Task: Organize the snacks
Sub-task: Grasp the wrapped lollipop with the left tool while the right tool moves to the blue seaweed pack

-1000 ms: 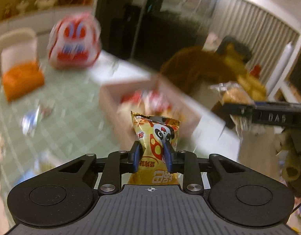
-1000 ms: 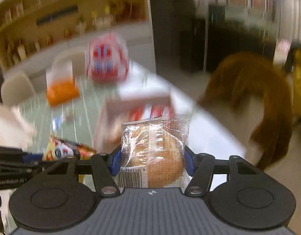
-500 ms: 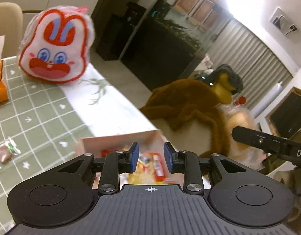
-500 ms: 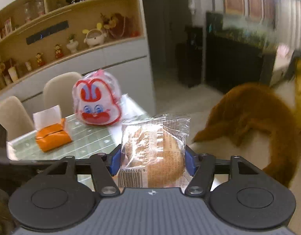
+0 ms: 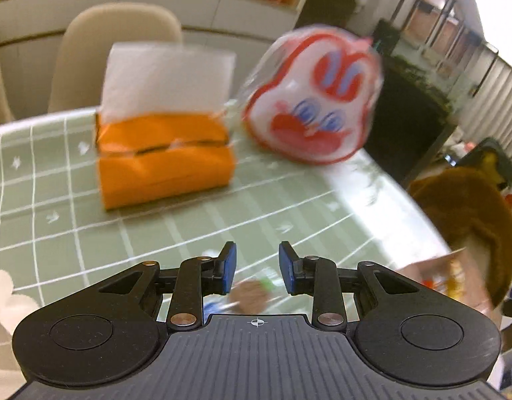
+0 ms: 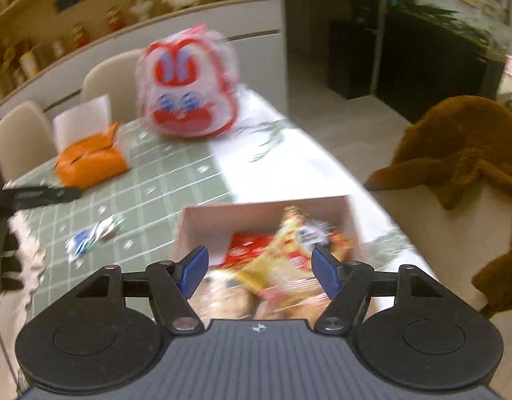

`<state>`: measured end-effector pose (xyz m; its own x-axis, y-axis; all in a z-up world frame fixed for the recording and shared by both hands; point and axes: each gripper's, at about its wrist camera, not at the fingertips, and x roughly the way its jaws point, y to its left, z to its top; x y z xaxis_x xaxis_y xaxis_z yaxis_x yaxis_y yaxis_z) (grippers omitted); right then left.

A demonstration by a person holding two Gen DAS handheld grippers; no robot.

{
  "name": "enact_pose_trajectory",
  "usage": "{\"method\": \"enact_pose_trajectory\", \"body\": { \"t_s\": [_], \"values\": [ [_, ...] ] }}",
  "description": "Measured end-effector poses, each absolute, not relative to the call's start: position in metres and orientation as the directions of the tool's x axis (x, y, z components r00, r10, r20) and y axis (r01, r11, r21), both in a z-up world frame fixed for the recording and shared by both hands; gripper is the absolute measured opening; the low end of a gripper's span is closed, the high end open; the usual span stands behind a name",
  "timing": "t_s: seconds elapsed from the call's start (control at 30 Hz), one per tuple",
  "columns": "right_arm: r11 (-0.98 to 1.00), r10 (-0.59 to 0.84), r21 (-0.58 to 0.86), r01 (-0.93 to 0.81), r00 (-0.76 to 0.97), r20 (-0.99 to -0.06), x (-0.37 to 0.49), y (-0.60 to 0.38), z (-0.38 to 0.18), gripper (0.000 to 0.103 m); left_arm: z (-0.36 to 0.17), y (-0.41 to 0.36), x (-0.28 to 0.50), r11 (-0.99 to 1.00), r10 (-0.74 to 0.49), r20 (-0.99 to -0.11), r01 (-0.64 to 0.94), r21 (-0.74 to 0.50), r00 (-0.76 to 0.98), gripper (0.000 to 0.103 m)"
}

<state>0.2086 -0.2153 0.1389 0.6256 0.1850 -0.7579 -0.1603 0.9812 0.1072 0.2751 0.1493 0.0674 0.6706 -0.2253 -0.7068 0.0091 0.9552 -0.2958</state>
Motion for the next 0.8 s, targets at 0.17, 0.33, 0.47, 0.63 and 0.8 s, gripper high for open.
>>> {"method": "enact_pose_trajectory", "body": {
  "t_s": [0.17, 0.33, 0.47, 0.63, 0.8],
  "values": [
    [0.965, 0.240, 0.122, -0.234, 0.586, -0.774, 0.193, -0.179, 0.128, 0.069, 0.032, 0.139, 0.280, 0.979, -0.201, -0.777, 0.095, -0.181, 0.596, 0.032],
    [0.956, 0.258, 0.129, -0.263, 0.546, -0.797, 0.180, -0.159, 0.116, 0.069, 0.021, 0.119, 0.267, 0.973, -0.211, -0.771, 0.205, -0.107, 0.601, 0.037],
    [0.951, 0.267, 0.135, -0.277, 0.519, -0.812, 0.171, -0.145, 0.111, 0.069, 0.023, 0.117, 0.257, 0.973, -0.217, -0.770, 0.198, -0.120, 0.600, 0.034],
    [0.931, 0.306, 0.145, -0.336, 0.499, -0.811, 0.155, -0.117, 0.109, 0.069, 0.024, 0.128, 0.233, 0.977, -0.207, -0.818, 0.152, -0.147, 0.537, 0.020],
    [0.914, 0.344, 0.169, -0.370, 0.482, -0.806, 0.138, -0.102, 0.107, 0.069, 0.027, 0.133, 0.176, 0.977, -0.189, -0.845, 0.183, -0.110, 0.501, 0.019]
  ]
}}
